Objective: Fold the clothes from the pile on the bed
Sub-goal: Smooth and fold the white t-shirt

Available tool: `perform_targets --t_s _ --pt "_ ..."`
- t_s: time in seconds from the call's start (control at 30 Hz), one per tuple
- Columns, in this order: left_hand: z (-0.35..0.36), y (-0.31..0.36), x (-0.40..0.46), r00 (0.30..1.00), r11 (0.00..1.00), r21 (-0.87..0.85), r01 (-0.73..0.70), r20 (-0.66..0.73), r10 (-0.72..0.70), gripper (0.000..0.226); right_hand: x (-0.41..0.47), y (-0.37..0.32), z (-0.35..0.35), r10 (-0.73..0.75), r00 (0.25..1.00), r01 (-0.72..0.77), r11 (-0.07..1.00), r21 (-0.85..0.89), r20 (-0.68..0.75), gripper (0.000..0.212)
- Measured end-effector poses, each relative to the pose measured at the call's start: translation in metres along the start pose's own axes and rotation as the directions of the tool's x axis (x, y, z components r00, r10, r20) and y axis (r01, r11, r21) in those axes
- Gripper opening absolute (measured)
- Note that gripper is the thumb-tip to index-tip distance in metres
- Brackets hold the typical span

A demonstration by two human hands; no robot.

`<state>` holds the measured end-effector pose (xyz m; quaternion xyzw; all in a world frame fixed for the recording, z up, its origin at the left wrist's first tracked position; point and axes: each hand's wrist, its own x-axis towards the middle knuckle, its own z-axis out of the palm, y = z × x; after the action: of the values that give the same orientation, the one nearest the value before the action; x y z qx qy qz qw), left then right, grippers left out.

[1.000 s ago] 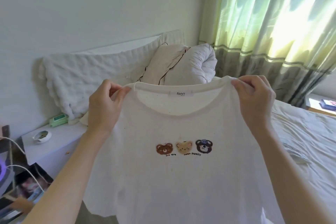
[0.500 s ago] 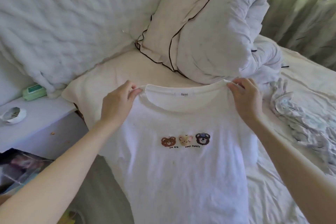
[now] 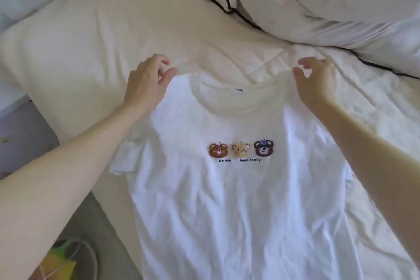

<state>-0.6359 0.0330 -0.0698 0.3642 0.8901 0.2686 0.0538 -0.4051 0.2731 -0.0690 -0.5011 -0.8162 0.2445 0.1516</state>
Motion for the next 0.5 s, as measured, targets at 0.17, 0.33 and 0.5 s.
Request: perform_targets --t_s 0.17,0.33,0.5 --pt "0.007 -0.077 -0.033 0.976 0.983 0.025 0.182 0.114 -0.184 0.037 -0.076 -0.012 0.062 -0.210 0.963 0.241 0.953 -0.186 0.171 0.046" --pt "-0.006 -0.128 -0.057 0.915 0.916 -0.087 0.392 0.143 -0.378 0.044 -0.163 -0.050 0.110 -0.381 0.857 0.438 0.894 -0.100 0.348 0.048" --pt "-0.004 -0.132 -0.057 0.755 0.555 -0.545 0.629 0.258 -0.602 0.032 -0.200 -0.070 0.148 -0.409 0.784 0.514 0.850 -0.119 0.467 0.053"
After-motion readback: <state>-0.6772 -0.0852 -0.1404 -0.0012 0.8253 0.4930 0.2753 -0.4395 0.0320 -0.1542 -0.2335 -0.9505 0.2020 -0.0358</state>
